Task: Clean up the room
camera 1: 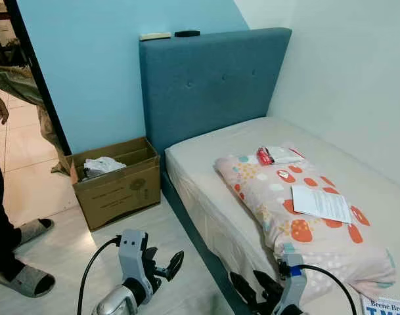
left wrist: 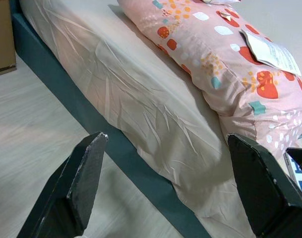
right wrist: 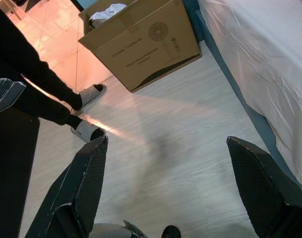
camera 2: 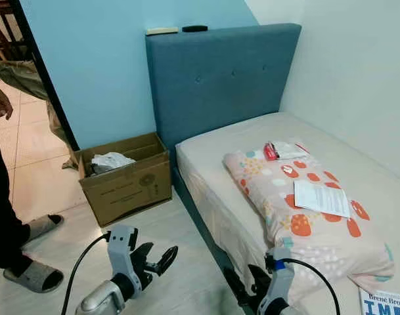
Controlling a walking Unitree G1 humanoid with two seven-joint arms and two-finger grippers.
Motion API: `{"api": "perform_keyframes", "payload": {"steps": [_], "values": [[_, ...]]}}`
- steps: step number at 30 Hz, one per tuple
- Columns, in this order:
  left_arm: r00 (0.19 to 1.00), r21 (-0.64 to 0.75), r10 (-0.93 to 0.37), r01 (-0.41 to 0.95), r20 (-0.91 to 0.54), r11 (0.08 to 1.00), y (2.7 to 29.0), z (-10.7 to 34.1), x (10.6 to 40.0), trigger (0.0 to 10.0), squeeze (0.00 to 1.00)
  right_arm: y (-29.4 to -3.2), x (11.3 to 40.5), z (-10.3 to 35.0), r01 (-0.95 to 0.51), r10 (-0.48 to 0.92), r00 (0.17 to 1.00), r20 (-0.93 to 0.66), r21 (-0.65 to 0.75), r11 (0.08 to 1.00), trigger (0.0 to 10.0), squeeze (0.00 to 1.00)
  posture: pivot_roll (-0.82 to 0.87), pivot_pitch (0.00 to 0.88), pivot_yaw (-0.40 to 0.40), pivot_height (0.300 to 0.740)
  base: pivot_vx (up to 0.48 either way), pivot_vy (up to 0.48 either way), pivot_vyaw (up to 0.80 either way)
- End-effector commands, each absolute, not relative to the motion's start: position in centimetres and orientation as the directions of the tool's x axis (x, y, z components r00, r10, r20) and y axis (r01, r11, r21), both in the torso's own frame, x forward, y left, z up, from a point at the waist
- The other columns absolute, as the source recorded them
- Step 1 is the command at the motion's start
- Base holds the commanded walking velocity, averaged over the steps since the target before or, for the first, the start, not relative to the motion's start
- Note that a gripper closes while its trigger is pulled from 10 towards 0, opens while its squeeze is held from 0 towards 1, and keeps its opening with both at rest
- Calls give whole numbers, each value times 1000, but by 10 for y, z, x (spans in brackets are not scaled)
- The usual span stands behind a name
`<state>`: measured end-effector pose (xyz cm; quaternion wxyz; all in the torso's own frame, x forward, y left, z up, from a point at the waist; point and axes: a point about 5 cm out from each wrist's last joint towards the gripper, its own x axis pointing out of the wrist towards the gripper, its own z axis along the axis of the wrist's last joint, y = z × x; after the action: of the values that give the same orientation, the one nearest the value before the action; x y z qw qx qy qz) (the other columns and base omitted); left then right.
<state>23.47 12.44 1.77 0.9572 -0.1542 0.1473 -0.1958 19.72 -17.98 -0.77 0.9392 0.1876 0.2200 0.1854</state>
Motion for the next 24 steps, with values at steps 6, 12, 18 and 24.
{"api": "perform_keyframes", "payload": {"steps": [6, 12, 18, 24], "values": [[881, -368, -413, 314, -230, 875, 126, 16, 234, 10000, 0, -179, 196, -8, -258, 431, 831, -352, 442, 859, 10000, 0, 19, 0, -80, 726, 0, 0, 0], [885, -365, -404, 306, -231, 879, 127, 15, 233, 10000, 0, -180, 198, -7, -248, 426, 836, -347, 453, 856, 10000, 0, 13, 0, -78, 726, 0, 0, 0], [883, -362, -410, 315, -227, 877, 125, 16, 234, 10000, 0, -182, 198, -8, -238, 422, 834, -356, 459, 856, 10000, 0, 9, 0, -76, 726, 0, 0, 0], [886, -362, -409, 316, -219, 877, 125, 18, 236, 10000, 0, -183, 198, -8, -234, 424, 827, -368, 461, 856, 10000, 0, 6, 4, -76, 726, 0, 0, -788]]}}
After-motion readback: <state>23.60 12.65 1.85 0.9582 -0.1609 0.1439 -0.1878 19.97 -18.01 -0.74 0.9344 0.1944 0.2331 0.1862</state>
